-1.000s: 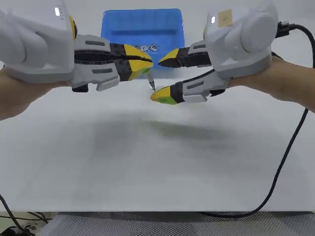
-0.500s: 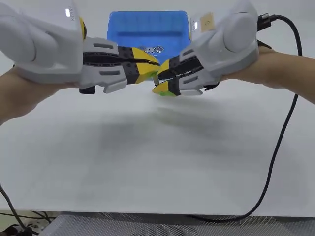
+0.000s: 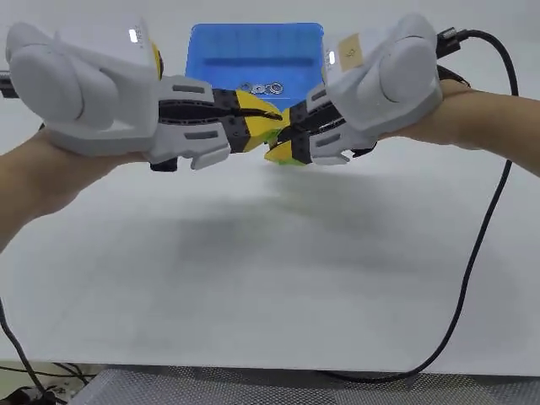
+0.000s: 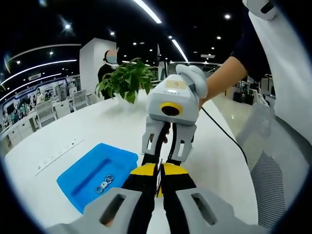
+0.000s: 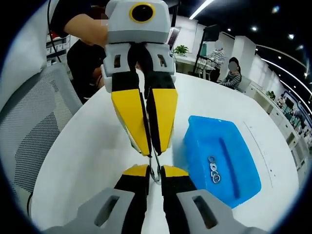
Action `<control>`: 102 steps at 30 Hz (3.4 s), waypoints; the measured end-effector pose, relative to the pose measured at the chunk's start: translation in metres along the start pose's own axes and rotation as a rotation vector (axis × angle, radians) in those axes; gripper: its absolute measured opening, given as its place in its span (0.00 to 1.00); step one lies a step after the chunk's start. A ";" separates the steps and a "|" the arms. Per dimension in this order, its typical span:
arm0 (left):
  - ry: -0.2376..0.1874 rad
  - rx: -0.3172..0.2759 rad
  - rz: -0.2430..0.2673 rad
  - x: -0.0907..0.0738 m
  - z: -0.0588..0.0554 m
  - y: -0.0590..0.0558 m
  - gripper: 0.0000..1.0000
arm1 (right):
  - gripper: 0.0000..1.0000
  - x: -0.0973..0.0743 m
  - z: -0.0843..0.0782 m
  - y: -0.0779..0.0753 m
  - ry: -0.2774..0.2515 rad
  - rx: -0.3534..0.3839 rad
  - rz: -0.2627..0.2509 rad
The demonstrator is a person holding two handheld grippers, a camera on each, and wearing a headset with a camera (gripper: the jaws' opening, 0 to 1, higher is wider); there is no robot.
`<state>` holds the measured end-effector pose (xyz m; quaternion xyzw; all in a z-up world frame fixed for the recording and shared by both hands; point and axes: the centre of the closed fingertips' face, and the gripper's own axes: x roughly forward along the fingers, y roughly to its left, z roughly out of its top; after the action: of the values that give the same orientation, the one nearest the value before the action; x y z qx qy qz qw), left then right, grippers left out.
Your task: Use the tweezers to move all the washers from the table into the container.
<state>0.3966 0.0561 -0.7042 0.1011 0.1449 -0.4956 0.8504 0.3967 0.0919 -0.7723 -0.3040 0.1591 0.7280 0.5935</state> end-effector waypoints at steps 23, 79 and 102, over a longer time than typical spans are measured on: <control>-0.076 -0.134 -0.004 -0.016 0.015 -0.015 0.53 | 0.10 -0.020 0.020 0.002 -0.048 0.041 -0.055; -0.143 -0.285 0.183 -0.073 -0.005 0.015 0.99 | 0.10 0.029 0.009 -0.117 -0.008 0.124 -0.120; -0.137 -0.286 0.169 -0.073 -0.003 0.008 0.99 | 0.11 0.010 0.014 -0.120 -0.022 0.160 -0.162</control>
<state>0.3692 0.1207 -0.6813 -0.0431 0.1469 -0.4023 0.9026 0.5070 0.1372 -0.7520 -0.2594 0.1852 0.6659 0.6745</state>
